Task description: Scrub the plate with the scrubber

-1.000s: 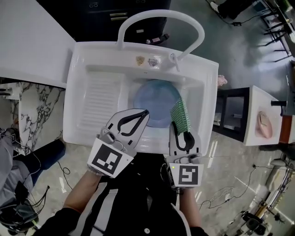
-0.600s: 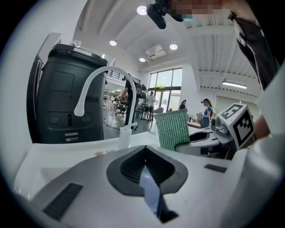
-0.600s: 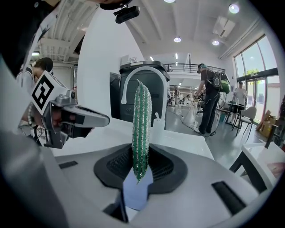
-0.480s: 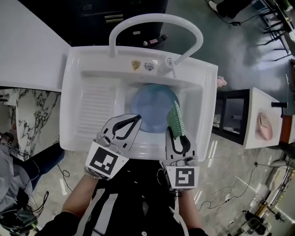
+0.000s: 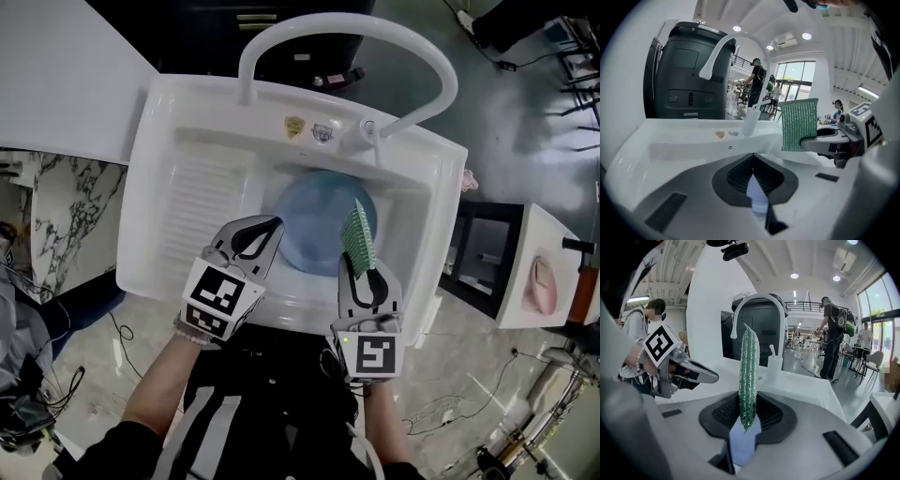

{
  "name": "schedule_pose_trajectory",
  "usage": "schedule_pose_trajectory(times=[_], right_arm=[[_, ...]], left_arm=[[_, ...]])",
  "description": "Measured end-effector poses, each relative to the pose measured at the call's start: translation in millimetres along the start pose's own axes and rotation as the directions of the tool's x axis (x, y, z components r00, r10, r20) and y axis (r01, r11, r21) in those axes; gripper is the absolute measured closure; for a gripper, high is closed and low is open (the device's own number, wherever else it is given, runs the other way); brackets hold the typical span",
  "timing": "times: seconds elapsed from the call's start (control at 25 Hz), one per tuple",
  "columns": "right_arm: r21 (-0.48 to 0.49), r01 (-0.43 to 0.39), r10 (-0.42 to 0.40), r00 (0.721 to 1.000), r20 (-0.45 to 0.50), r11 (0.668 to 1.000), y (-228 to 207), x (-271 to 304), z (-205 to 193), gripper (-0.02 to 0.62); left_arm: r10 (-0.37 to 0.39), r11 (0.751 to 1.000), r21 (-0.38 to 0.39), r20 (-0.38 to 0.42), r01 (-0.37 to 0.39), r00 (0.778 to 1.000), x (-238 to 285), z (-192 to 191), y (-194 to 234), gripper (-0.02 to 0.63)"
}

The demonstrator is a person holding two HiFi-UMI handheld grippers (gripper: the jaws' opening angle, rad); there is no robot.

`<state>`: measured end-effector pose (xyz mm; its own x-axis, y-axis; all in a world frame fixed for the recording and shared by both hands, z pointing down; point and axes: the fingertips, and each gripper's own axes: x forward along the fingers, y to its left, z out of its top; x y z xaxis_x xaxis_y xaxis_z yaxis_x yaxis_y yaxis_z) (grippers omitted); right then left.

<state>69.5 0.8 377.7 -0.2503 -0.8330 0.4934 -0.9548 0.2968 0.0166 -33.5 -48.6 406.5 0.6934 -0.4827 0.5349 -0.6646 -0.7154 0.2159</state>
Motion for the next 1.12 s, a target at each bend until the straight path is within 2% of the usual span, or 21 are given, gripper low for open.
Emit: schedule_pose_trajectory(times=[0.24, 0.4, 0.56, 0.72, 0.92, 1.12], right_arm=[[-0.005, -0.02, 0.02, 1.0, -0.022, 1.0, -8.9, 12.8, -11.1, 0.503], [-0.004, -0.037, 0.036, 0.999, -0.031, 0.999, -10.3, 22.0, -16.3, 0.503], [-0.008, -0.049, 0.048, 0.998, -0.046, 0.999, -11.5, 24.3, -27.0, 0.503], [-0.008, -0.053, 0.052, 0.995, -0.083, 0.999, -15.8, 28.9, -32.5, 0.503], [-0.008, -0.062, 0.062, 0.996, -0.059, 0.998, -23.3, 34.3, -36.6, 0.503], [-0.014, -0.078, 0.077, 0.995, -0.064, 0.997, -26.5, 38.9, -37.6, 0.503]], left_arm=[[0.021, 0.998, -0.059, -0.093, -0.026, 0.995, 24.5, -33.3, 8.6, 0.584], [0.024, 0.992, -0.121, -0.14, -0.042, 0.99, 42.8, -49.0, 12.8, 0.527], [0.05, 0.986, -0.149, -0.193, -0.08, 0.98, 59.7, -62.5, 20.2, 0.479], [0.083, 0.979, -0.161, -0.255, -0.127, 0.963, 75.6, -78.9, 32.4, 0.46], [0.087, 0.962, -0.218, -0.321, -0.163, 0.943, 95.7, -98.1, 37.7, 0.446], [0.145, 0.932, -0.258, -0.376, -0.254, 0.915, 112.1, -111.7, 49.2, 0.422]])
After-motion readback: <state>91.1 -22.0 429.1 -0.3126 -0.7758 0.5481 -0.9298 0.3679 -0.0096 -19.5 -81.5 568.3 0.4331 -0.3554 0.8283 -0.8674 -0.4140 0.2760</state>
